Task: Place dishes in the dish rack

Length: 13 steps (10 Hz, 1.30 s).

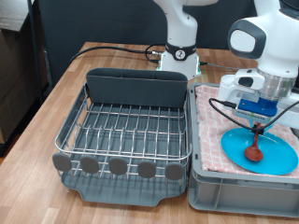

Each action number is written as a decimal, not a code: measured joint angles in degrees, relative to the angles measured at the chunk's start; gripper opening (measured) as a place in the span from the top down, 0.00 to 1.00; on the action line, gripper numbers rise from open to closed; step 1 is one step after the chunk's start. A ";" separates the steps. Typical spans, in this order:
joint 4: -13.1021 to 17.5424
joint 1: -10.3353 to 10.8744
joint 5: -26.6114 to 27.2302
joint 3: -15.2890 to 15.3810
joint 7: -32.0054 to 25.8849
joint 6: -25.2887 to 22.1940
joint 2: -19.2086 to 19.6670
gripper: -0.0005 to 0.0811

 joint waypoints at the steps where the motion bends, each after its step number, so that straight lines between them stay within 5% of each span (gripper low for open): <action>1: 0.06 0.04 0.07 0.27 0.00 0.02 -0.03 0.88; 7: 0.77 0.04 3.90 2.61 -0.21 -3.91 -4.18 0.88; 10: 0.65 0.01 8.84 3.73 -0.87 -8.93 -9.05 0.88; 13: -1.54 0.04 13.07 4.25 5.71 -12.85 -15.46 0.88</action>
